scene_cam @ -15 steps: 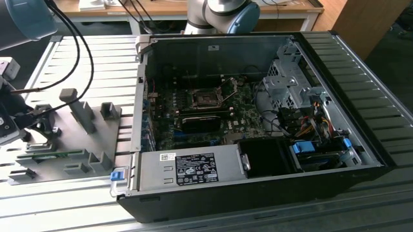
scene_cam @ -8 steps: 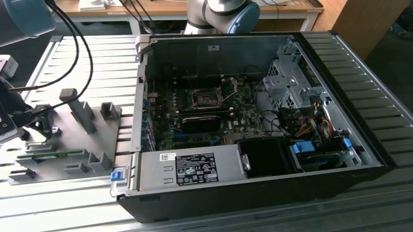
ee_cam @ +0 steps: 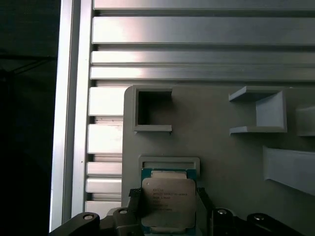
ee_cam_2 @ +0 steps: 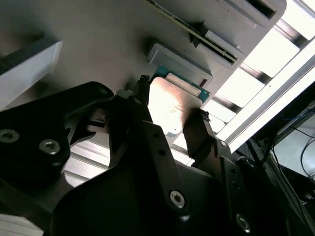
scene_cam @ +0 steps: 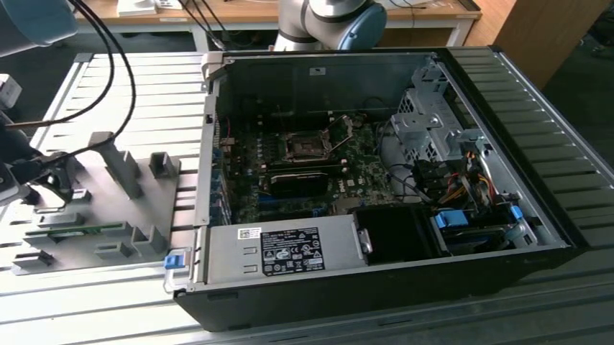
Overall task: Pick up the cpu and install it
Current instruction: 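Pick up the cpu and move it towards the insertion slot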
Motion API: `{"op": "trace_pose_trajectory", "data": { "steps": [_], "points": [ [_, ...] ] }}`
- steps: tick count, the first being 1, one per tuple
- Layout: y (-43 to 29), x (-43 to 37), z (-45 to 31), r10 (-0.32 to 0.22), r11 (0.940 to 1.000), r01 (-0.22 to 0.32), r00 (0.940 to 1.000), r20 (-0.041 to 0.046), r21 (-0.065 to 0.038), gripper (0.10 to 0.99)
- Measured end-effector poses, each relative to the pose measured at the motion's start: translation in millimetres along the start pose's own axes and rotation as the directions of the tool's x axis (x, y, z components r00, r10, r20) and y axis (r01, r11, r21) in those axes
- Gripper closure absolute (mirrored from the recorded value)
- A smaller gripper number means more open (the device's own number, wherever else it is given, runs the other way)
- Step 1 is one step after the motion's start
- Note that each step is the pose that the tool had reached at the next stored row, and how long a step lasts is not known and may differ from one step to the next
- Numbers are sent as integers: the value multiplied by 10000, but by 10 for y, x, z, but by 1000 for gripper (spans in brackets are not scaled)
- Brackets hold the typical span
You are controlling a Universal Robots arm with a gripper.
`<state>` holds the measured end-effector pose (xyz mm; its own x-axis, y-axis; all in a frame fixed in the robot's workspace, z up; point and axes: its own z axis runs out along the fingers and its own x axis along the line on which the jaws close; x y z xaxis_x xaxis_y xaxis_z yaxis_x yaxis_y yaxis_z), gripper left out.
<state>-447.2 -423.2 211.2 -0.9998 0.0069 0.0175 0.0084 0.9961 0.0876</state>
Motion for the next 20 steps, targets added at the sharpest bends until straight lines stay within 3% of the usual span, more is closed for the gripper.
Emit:
{"op": "trace_pose_trajectory", "data": {
  "steps": [7,20],
  "points": [
    [6,1,-70,-3,9999,3,10000,-1,-147,557],
    [16,3,-187,-2,9999,2,10000,-1,-151,557]
  ]
}}
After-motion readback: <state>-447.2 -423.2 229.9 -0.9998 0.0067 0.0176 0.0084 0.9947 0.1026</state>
